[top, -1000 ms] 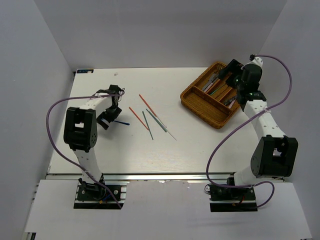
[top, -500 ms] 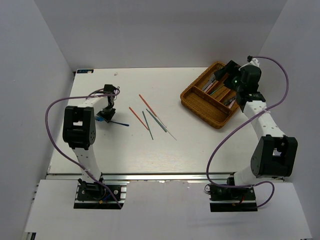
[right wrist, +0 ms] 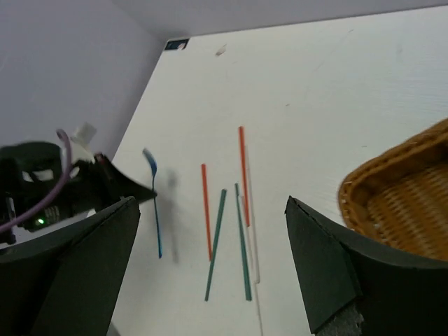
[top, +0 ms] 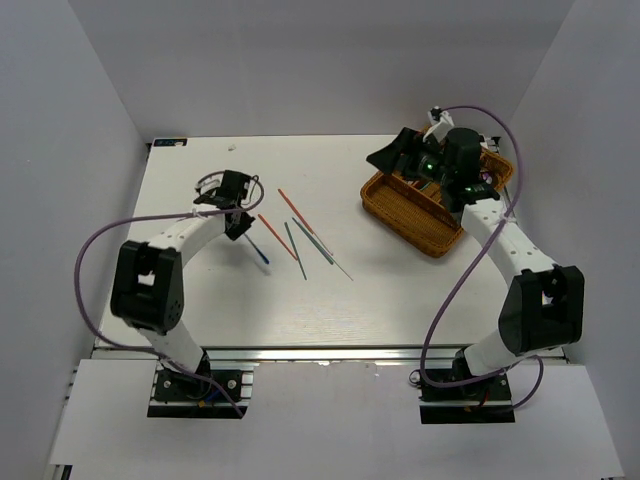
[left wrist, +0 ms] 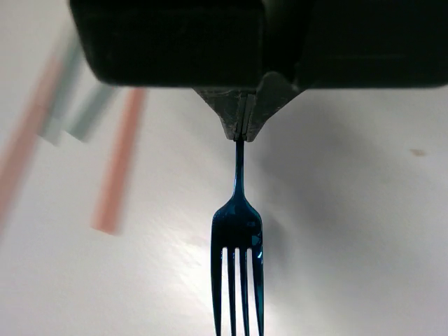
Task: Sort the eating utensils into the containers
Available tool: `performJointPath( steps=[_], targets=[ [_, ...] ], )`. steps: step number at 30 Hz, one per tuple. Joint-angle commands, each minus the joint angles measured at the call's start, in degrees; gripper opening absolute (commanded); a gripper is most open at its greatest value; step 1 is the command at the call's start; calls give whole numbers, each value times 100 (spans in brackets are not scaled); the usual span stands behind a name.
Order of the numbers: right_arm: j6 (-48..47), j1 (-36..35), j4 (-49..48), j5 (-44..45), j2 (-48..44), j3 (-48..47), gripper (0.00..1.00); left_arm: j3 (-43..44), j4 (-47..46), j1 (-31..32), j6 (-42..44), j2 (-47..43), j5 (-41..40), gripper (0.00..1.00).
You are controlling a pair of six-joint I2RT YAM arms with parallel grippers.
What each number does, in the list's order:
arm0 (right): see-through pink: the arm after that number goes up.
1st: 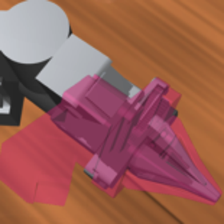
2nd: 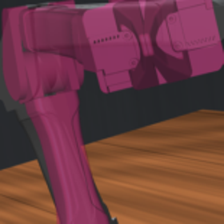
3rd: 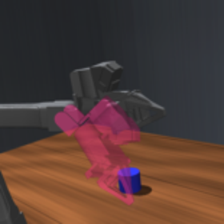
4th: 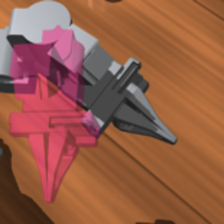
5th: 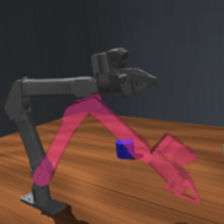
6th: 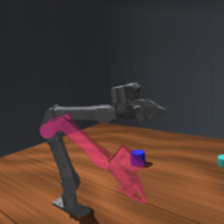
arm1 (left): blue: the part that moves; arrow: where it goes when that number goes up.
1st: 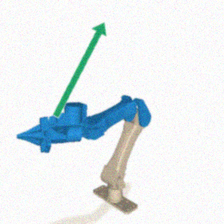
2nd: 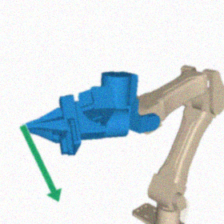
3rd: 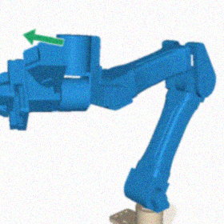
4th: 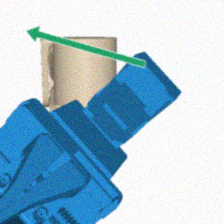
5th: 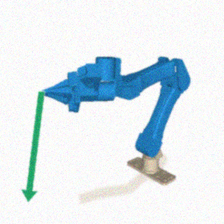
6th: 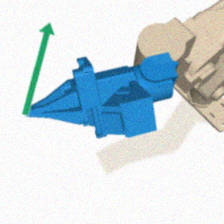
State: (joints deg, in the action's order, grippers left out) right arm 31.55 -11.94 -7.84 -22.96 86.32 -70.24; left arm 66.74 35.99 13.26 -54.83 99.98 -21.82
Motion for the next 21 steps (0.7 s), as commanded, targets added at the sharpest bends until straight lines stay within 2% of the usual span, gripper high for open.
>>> performJointPath(
  steps=[1,2,4,5,6,8,9,12,16,19,21],
  targets=[
    [43,-123,-252,-839,147,-192,89,-72,-1627,238,1042,-1163,808,0],
    [79,-280,-288,-1277,209,-349,89,-108,-2204,274,1288,-1261,1603,0],
    [123,-509,-149,-1413,332,-551,89,-152,-2682,379,1413,-1376,2467,0],
    [115,-650,-44,-1335,402,-648,89,-257,-3302,397,1448,-1376,2942,0],
    [71,-956,62,-1021,403,-710,89,-336,-3657,441,1396,-1376,3904,0],
    [-69,-1422,150,-311,368,-719,89,-643,-4726,467,1047,-1350,4605,0],
    [-131,-1555,212,25,359,-685,89,-723,-4967,493,923,-1333,5035,0],
    [-263,-1934,186,1055,332,-571,89,-873,-5523,520,605,-1175,5512,0],
    [-394,-2171,167,1223,621,-868,89,-777,-5655,660,552,-946,5987,0],
    [-694,-2435,597,2030,1016,-1464,89,-680,-5393,845,806,-902,5928,0],
    [-729,-2602,1089,3092,1149,-1659,89,-697,-5260,941,939,-919,5795,0]
  ],
)
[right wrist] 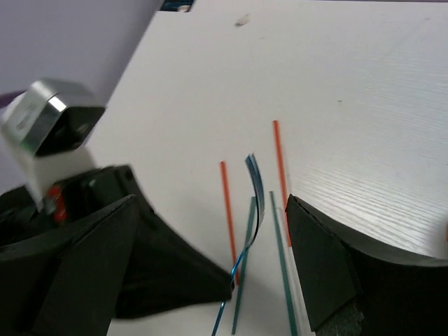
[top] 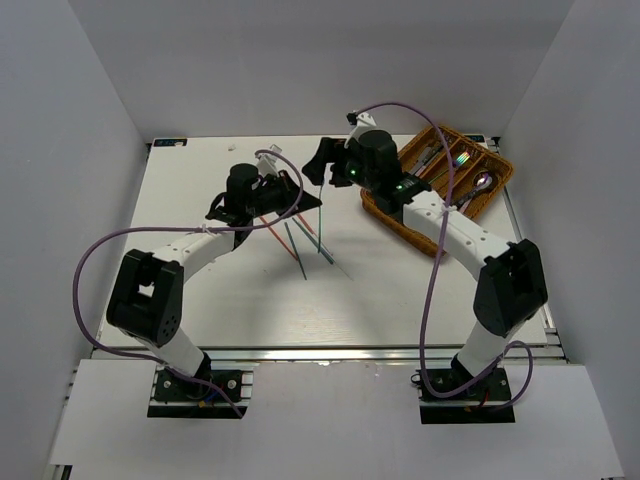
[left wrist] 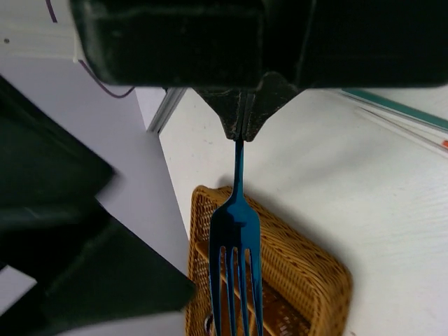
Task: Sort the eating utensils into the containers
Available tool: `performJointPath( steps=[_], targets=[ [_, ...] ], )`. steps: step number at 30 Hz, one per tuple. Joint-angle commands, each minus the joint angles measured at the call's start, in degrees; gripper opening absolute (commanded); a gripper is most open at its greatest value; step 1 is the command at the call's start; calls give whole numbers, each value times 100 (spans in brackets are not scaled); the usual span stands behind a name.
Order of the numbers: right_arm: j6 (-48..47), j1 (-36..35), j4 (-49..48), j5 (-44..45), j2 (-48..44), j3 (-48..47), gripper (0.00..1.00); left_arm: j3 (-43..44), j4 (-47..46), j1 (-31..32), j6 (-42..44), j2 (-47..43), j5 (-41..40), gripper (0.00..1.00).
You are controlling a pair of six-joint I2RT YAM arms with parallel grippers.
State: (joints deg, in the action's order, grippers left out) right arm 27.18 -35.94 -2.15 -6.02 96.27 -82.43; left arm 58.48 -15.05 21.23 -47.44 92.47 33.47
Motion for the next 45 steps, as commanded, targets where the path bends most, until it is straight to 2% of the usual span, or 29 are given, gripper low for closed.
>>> performJointPath(
  steps=[1,2,4,6,9,12,13,14,15,16,20,21,22,26,27,28,30,31,34,36,37,39,45],
  targets=[
    [-362,-272,627,1680,225,-501,89,120,-130,144,209,-176,195,0],
    [-458,-412,837,2257,252,-615,89,120,-78,144,235,-185,151,0],
    [-555,-501,910,2527,313,-651,89,120,-42,144,279,-203,98,0],
    [-530,-501,901,2238,392,-695,89,111,-173,153,192,-159,168,0],
    [-433,-501,743,1816,384,-573,82,50,-463,153,-2,-141,265,0],
    [-354,-510,567,1473,288,-370,55,-3,-404,144,85,-167,72,0],
    [-301,-501,541,1350,270,-344,39,6,-289,153,147,-185,11,0],
    [-301,-510,532,1288,261,-326,31,6,-271,153,208,-211,-51,0],
    [-292,-501,540,1244,296,-343,4,23,-244,153,235,-229,-69,0],
    [-257,-467,558,1165,322,-361,0,41,-183,153,287,-229,-86,0],
    [-55,-229,576,849,454,-405,0,93,-86,153,393,-282,-86,0],
    [-20,-177,558,822,437,-353,0,102,-34,153,420,-299,-148,3],
    [-2,-46,462,804,402,-291,0,120,115,153,498,-308,-192,27],
    [-19,525,277,856,112,-36,0,286,1001,153,797,-413,-963,95],
    [-72,675,294,1005,68,-36,0,504,1274,153,893,-466,-1200,98],
    [-116,1077,312,1267,41,-10,0,672,2129,153,1129,-475,-1847,98],
    [-230,1544,391,1532,58,-36,0,1206,2986,144,1307,-466,-2597,98],
    [-239,1990,478,1995,120,-106,0,1349,3695,144,1508,-466,-3227,98],
    [-108,2817,733,2708,488,-474,0,1500,4280,144,1929,-615,-3803,98],
    [93,3284,716,3053,805,-703,0,1299,4073,144,2098,-825,-3892,98],
    [182,3426,673,3185,919,-765,0,906,3923,144,2186,-1096,-3962,98],
    [349,3820,567,3125,1297,-1054,0,613,3668,144,2195,-1265,-4243,98],
    [-46,4034,400,2922,2545,-2475,0,630,3746,144,2195,-1117,-4059,98]
  ],
)
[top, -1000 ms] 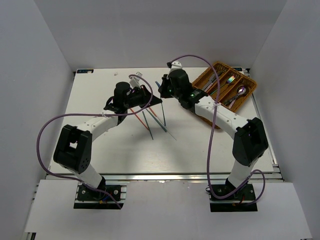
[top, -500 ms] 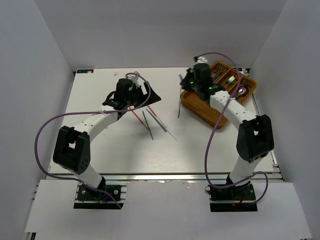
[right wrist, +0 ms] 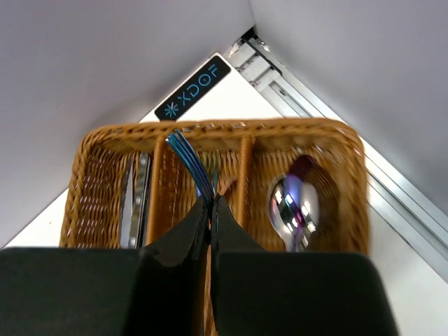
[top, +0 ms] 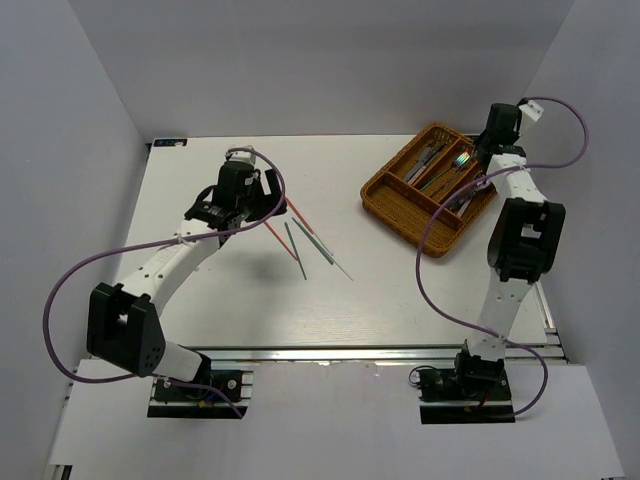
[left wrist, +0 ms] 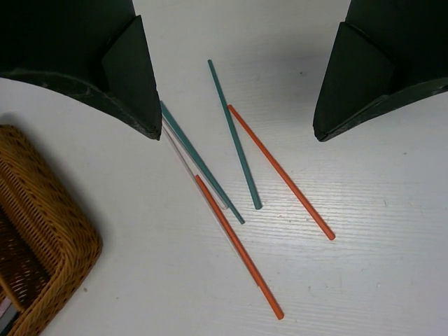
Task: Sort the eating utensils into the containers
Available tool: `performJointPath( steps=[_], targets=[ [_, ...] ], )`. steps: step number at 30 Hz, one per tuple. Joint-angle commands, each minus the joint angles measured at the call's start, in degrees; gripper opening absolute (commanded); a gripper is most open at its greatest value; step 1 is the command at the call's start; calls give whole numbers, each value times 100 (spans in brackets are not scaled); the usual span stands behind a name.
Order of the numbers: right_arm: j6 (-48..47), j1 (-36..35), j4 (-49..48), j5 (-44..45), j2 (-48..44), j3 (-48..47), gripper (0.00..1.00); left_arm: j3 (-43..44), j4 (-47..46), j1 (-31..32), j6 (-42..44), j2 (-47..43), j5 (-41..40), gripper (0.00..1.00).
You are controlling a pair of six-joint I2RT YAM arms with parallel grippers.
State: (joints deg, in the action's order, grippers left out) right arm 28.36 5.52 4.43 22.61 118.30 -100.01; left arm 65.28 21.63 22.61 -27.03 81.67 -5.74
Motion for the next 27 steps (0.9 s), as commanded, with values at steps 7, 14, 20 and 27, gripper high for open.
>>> performJointPath(
  steps=[7,14,20,27],
  targets=[
    [-164,-60,32,-107,1168,-1539,0,47,245,6,206,121,-296,98],
    [-32,-60,207,-239,1310,-1627,44,82,298,6,207,130,-349,98],
    [-67,-68,322,-362,748,-1539,87,134,395,6,154,86,-673,98],
    [-866,-463,946,-652,203,-1690,89,600,1236,6,-197,60,-1883,98]
  ],
)
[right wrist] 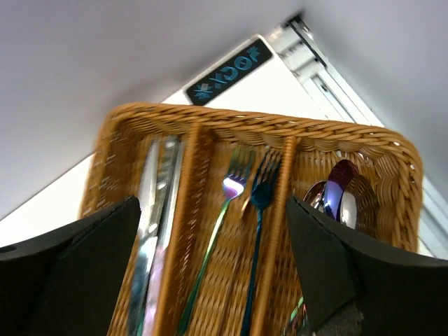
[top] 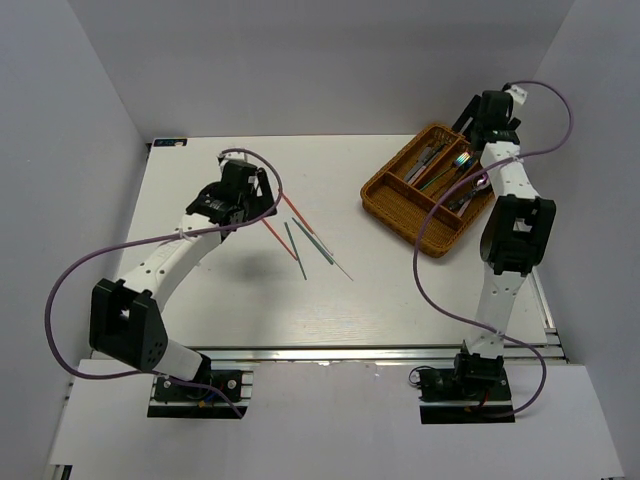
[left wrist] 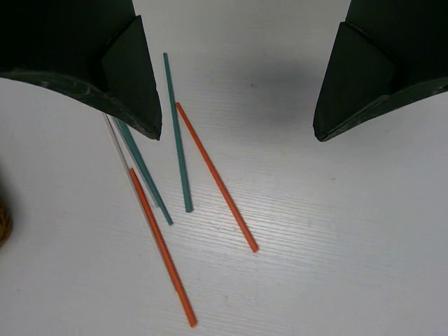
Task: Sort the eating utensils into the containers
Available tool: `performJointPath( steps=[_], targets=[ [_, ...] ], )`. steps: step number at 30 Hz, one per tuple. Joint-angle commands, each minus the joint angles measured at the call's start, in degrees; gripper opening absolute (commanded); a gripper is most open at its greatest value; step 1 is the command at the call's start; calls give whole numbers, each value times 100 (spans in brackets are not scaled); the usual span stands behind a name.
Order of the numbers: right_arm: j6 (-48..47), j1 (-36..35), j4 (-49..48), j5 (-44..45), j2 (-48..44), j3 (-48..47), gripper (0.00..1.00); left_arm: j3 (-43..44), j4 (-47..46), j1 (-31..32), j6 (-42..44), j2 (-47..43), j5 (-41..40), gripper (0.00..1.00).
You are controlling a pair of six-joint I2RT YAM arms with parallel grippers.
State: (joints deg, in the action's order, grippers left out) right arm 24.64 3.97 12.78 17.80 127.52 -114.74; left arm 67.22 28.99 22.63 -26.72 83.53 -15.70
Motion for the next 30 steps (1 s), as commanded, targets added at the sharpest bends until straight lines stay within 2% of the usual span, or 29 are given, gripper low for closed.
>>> performJointPath(
  steps=[1,5,7,8,10,11,12,14,16,18,21,22,26,30],
  targets=[
    [-661,-387,172,-172,-973,-120,89,423,589,4,-246,-143,-1091,98],
    [-1407,-1570,445,-453,-1703,521,89,153,915,4,-360,-389,-1987,98],
    [-1637,-2029,454,-331,-2141,1090,89,-216,758,4,-369,-696,-2392,98],
    [-1908,-2484,393,-252,-2283,1294,89,-636,548,4,-378,-793,-2533,98],
    [-1990,-2856,174,-145,-2739,2029,89,-807,414,-4,-360,-856,-2823,98],
    [-1955,-3066,-167,-302,-2916,2330,89,-703,675,-4,-404,-777,-2972,98],
    [-1772,-3138,-327,-895,-3074,2620,89,-501,765,-65,-569,-629,-3165,98],
    [-1735,-3400,-312,-1480,-3278,3036,89,-403,914,-319,-746,-583,-3221,98],
    [-2041,-3787,257,-1289,-2894,2792,89,-508,837,-934,-914,-697,-2600,98],
    [-2270,-4438,1082,-616,-2471,2255,89,-526,766,-1329,-967,-706,-2333,98],
    [-2640,-4879,1245,-506,-1811,2070,87,-456,783,-1410,-826,-548,-2297,98],
    [-2536,-4888,1245,-602,-1540,2017,84,-508,757,-1419,-800,-522,-2218,98],
    [-2500,-4879,1210,-752,-871,1578,56,-596,599,-1428,-694,-443,-1814,98],
    [-2710,-4870,1095,-927,-134,895,45,-614,546,-1420,-615,-390,-1656,98]
  ],
)
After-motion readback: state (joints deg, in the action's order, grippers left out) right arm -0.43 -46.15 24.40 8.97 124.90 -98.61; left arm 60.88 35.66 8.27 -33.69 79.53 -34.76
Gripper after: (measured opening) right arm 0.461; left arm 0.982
